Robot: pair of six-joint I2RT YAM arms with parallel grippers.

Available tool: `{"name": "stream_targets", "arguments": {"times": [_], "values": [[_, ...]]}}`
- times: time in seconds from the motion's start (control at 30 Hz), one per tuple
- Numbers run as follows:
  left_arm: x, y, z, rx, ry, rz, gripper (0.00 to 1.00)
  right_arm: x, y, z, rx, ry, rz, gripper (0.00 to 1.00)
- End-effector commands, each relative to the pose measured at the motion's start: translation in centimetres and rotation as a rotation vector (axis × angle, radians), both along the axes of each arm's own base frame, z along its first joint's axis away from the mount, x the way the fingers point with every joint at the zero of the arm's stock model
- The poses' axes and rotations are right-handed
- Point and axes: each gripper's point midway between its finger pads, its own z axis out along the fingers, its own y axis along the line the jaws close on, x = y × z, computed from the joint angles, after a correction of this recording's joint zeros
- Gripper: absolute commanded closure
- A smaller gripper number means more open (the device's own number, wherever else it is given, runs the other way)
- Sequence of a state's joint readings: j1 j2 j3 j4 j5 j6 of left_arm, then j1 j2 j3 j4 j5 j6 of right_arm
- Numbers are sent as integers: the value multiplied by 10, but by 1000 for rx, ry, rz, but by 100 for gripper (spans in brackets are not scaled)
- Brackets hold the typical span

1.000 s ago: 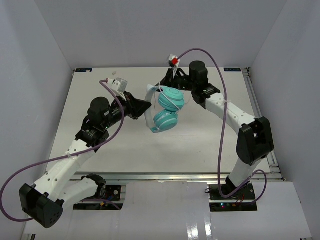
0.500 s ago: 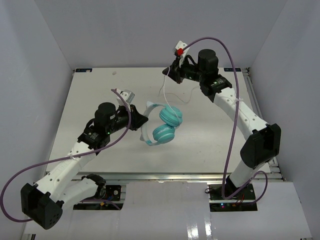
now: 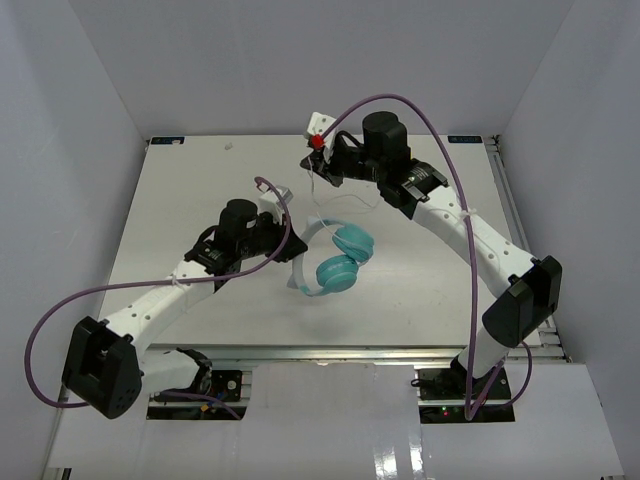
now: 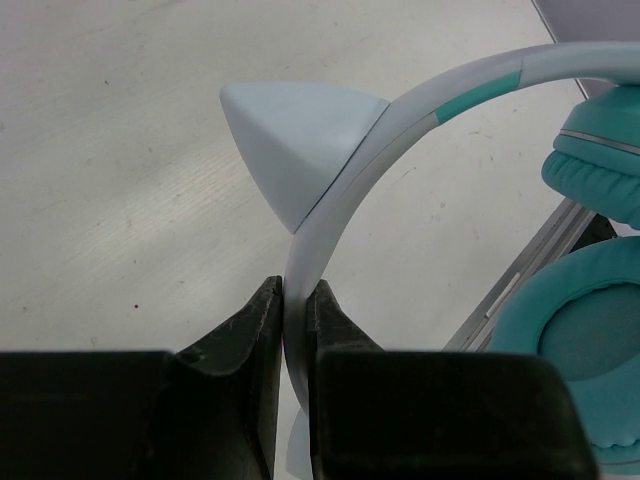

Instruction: Wrap the headphones

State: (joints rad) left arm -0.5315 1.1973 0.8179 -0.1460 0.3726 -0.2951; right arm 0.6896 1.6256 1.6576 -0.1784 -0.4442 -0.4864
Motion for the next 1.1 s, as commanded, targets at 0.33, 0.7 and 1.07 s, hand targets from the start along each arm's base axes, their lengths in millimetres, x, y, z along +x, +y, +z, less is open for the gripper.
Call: {"name": "stream_targets", "arguments": {"times": [0.33,0.7,1.07], "values": [[-13,-13,93,-172,-237,-50,100,56,-42,-19,-64,-39,-304,92],[7,47,38,115,-169,233,100,18,-85,-6,-228,-248,-56,3],[-5,46,25,79,-93,242,100,-43,-131,-24,-249,-264,274,0]]}}
